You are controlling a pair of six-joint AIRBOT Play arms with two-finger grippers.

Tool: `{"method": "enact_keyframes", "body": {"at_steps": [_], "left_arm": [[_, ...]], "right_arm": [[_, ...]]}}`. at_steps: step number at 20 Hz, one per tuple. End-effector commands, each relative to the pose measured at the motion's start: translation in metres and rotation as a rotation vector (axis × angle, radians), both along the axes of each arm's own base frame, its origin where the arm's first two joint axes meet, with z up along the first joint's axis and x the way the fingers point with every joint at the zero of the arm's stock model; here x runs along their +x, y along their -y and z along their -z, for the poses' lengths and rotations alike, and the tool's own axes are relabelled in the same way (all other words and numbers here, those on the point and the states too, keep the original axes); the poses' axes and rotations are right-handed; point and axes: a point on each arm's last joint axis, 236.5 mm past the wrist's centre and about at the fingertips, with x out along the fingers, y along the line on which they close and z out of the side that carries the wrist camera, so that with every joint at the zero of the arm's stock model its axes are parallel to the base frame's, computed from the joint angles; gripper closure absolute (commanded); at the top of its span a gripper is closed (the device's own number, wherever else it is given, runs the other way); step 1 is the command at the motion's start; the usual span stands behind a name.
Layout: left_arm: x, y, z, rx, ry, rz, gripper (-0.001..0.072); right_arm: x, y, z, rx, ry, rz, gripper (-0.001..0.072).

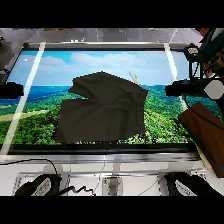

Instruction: Fold the clothes and pants, and hang the long-sleeved shirts on hangers.

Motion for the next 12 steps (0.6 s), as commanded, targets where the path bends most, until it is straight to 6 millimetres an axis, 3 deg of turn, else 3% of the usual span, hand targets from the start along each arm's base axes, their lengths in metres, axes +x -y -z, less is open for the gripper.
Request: {"method": "enact_keyframes", "body": {"at_steps": [1,4,5,7,9,11,12], "left_arm": [[0.007,0.039,-0.01,-0.162,0.045,0.063,0.0568],[0.01,0.068,-0.022,-0.287,0.08,0.112,0.0567],[0.011,0.071,-0.024,-0.302,0.084,0.118,0.0567],[0.011,0.069,-0.023,-0.293,0.082,0.115,0.0574],[0.009,0.048,-0.014,-0.199,0.057,0.081,0.0702],[0.001,0.011,0.0,-0.043,0.002,0.02,0.0702],[-0.006,-0.01,0.005,0.037,-0.032,-0.013,0.0702]], "right_arm": [[-0.023,0.01,0.023,-0.094,-0.135,-0.059,0.0691],[-0.055,0.036,0.083,-0.174,-0.369,-0.109,0.0693],[-0.067,0.037,0.108,-0.112,-0.445,-0.089,0.0694],[-0.097,0.017,0.156,0.119,-0.598,-0.077,0.0694],[-0.125,-0.02,0.183,0.391,-0.696,-0.156,0.0693],[-0.129,-0.037,0.206,0.567,-0.704,-0.085,0.0656],[-0.125,-0.04,0.216,0.603,-0.684,-0.038,0.0477]]}}
